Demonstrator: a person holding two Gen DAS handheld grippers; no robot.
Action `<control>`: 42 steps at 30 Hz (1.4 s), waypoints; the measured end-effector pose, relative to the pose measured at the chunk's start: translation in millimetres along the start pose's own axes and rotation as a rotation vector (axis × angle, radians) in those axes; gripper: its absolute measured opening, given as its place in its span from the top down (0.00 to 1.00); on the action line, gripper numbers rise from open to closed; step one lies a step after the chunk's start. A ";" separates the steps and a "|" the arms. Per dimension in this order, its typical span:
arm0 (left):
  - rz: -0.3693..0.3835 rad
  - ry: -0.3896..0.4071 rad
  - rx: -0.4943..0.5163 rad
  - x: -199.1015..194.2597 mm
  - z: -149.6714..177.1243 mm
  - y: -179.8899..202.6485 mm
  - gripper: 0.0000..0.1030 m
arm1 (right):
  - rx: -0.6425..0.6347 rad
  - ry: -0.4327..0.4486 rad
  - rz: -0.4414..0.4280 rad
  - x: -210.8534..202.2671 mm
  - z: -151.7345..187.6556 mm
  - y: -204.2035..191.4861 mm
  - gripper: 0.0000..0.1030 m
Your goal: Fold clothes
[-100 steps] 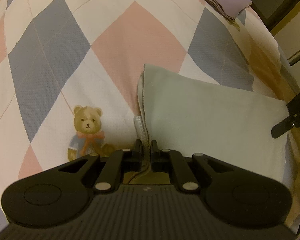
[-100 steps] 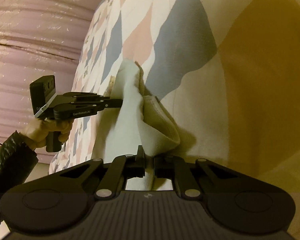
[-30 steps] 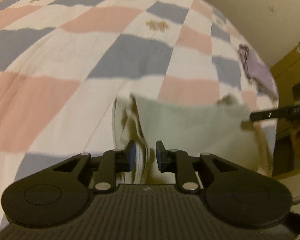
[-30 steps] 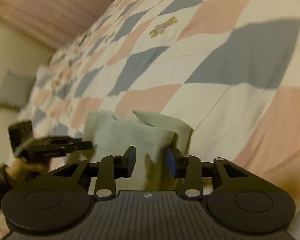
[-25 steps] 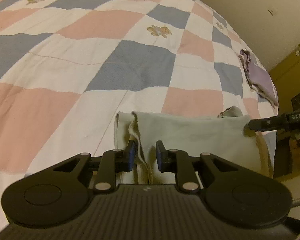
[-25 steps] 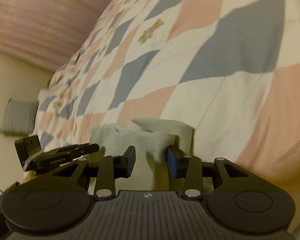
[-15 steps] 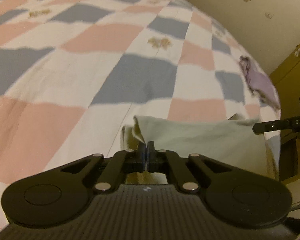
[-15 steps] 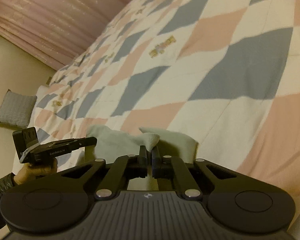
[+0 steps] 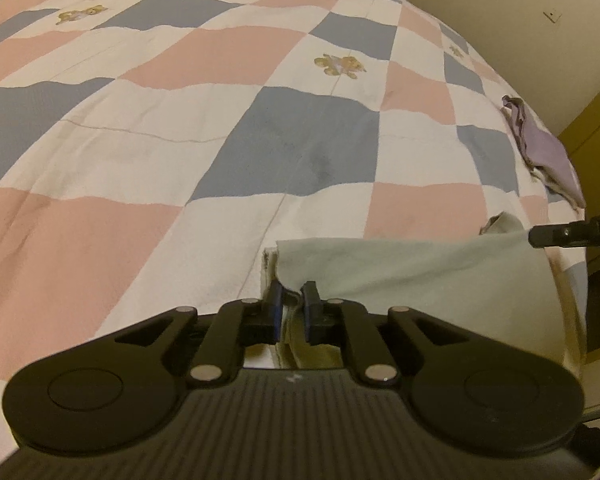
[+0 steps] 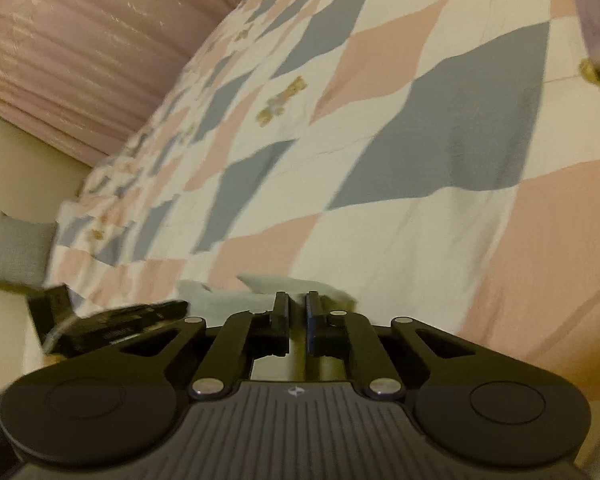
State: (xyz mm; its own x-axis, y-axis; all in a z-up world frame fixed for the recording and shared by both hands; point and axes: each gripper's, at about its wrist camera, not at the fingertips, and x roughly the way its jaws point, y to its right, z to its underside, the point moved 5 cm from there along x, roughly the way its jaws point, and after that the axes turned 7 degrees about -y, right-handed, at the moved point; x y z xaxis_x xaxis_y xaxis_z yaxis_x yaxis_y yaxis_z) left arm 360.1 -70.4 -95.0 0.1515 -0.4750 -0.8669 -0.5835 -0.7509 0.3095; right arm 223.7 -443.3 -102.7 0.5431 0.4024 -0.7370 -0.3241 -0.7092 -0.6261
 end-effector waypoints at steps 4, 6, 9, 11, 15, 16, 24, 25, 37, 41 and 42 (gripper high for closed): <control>-0.008 0.018 -0.024 -2.2 0.3 -5.2 0.90 | 0.002 0.017 0.006 -0.7 -0.5 4.7 0.97; -0.037 0.025 -0.034 -5.4 0.6 -12.0 0.90 | -0.007 0.020 0.009 -0.6 0.4 5.0 0.97; -0.080 0.035 -0.032 -11.5 1.0 -21.4 0.91 | -0.018 0.018 0.005 0.4 -0.1 5.6 0.96; -0.099 0.057 -0.026 -18.6 1.9 -24.0 0.91 | -0.030 0.020 0.005 0.3 0.1 7.4 0.96; -0.109 0.107 0.007 -32.6 10.7 -17.1 0.91 | -0.061 0.054 0.039 -3.7 4.9 5.9 0.96; -0.107 0.122 0.023 -35.8 13.8 -12.7 0.91 | -0.068 0.069 0.049 -5.4 6.9 4.4 0.96; -0.041 0.214 0.163 -44.5 44.8 34.7 0.91 | -0.092 0.212 0.052 -23.9 28.1 -6.6 0.85; -0.052 0.205 0.179 -40.4 50.6 36.9 0.90 | -0.106 0.215 0.032 -22.5 30.9 -8.2 0.85; -0.325 0.292 0.319 -49.4 97.1 44.0 0.76 | -0.384 0.325 0.072 -19.5 66.9 -2.3 0.77; -0.438 0.305 0.358 -72.9 125.4 73.0 0.77 | -0.479 0.331 0.058 -39.7 110.4 -17.6 0.77; -0.472 0.295 0.405 -75.4 132.8 83.6 0.76 | -0.513 0.314 0.055 -42.9 121.7 -23.5 0.77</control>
State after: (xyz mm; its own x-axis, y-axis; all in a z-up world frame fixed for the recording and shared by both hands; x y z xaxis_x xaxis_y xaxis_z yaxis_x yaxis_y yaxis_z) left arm 193.9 -36.5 -55.8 0.6398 -0.2875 -0.7128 -0.6453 -0.7046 -0.2950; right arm 113.7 -373.4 -87.4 0.7640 0.2224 -0.6057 0.0144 -0.9444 -0.3286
